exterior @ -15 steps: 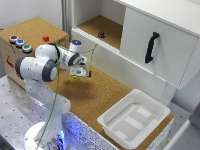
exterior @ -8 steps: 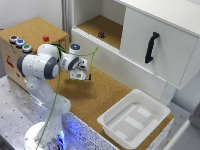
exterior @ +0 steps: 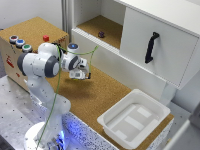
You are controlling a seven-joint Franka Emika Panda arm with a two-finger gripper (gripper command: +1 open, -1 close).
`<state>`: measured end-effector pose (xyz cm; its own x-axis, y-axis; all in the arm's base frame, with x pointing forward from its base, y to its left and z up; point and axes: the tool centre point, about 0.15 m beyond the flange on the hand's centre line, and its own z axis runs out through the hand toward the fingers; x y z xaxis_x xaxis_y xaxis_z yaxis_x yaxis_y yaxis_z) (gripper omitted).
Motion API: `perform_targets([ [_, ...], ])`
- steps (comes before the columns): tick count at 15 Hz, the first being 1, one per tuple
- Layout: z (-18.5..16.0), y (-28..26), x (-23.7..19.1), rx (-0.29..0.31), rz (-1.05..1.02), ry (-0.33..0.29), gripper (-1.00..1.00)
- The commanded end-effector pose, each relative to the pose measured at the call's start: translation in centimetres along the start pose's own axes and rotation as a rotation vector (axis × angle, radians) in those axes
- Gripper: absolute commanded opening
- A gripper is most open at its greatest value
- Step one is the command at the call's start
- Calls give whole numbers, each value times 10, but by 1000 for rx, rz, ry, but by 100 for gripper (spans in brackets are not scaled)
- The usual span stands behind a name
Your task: Rotate the yellow block towards the left
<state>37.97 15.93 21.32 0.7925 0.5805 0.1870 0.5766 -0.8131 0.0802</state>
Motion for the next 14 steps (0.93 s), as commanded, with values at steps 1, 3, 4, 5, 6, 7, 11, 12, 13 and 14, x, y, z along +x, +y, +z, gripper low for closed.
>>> perform_targets([
  [1, -26, 13, 19, -8, 32, -39, -100],
  [3, -29, 14, 22, -2, 11, -39, -100],
  [4, -30, 16, 23, -1, -11, -41, -100],
  [5, -29, 19, 23, 0, -35, -45, -100],
  [6, -26, 22, 24, 26, -60, -43, -100],
  [7, -24, 24, 25, 43, -126, -45, -100],
  [11, -28, 30, 22, 179, -449, -53, -100],
  [12, -30, 29, 18, 213, -543, -60, -100],
  [13, -29, 27, 14, 226, -630, -56, -100],
  [14, -29, 23, 10, 234, -715, -43, -100],
])
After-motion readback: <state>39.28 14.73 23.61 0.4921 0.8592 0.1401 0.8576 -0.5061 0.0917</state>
